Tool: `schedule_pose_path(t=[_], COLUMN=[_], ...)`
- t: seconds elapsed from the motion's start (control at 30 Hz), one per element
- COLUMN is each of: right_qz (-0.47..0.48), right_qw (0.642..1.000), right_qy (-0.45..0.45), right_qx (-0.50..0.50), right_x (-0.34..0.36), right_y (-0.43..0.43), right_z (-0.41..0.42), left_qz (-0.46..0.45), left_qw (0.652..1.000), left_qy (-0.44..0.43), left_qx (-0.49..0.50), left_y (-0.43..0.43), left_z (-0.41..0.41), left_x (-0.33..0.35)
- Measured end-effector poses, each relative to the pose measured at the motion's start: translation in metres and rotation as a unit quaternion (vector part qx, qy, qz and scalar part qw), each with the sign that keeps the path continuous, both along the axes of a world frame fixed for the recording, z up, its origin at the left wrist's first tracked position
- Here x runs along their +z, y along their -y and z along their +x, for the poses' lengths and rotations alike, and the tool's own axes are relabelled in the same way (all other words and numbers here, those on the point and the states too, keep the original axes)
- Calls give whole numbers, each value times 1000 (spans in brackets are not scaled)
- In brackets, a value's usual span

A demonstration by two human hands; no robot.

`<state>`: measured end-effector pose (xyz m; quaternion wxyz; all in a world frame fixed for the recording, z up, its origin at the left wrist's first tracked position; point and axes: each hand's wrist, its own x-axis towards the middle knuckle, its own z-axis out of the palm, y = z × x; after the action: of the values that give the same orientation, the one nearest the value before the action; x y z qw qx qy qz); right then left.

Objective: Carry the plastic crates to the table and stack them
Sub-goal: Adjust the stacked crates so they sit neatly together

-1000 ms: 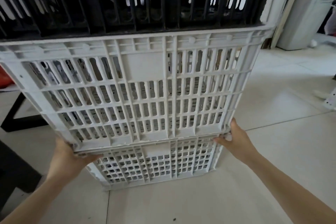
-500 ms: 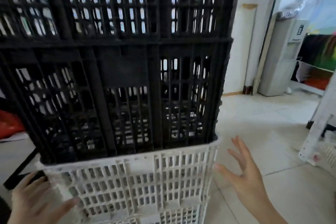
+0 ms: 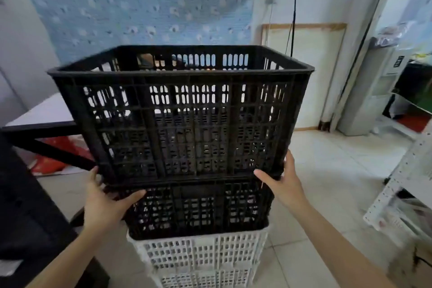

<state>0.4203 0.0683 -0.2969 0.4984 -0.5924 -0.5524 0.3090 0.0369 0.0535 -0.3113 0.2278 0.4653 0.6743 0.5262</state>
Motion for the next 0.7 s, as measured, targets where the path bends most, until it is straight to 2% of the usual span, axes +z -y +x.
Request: schedule_pose_path(t=[0.13, 0.23, 0.33, 0.53, 0.7], right_qz=[-47, -116, -146, -155, -145], right_qw=[996, 990, 988, 984, 979], right_qy=[3, -6, -14, -86, -143], right_qx=[-78, -75, -50, -29, -21], right_x=[6, -8, -19, -20, -14], right_y=[-23, -31, -33, -40, -53], right_z=[-2, 2, 6, 11, 4], left_qz=[-112, -187, -177, -199, -159], left_qw=[989, 981, 984, 978, 985], left_qy=[-31, -42, -13, 57, 64], left_qx=[96, 36, -36, -34, -20], left_y=[-13, -34, -51, -62, -72], left_z=[-8, -17, -28, -40, -35], left_x=[18, 26, 18, 2, 5])
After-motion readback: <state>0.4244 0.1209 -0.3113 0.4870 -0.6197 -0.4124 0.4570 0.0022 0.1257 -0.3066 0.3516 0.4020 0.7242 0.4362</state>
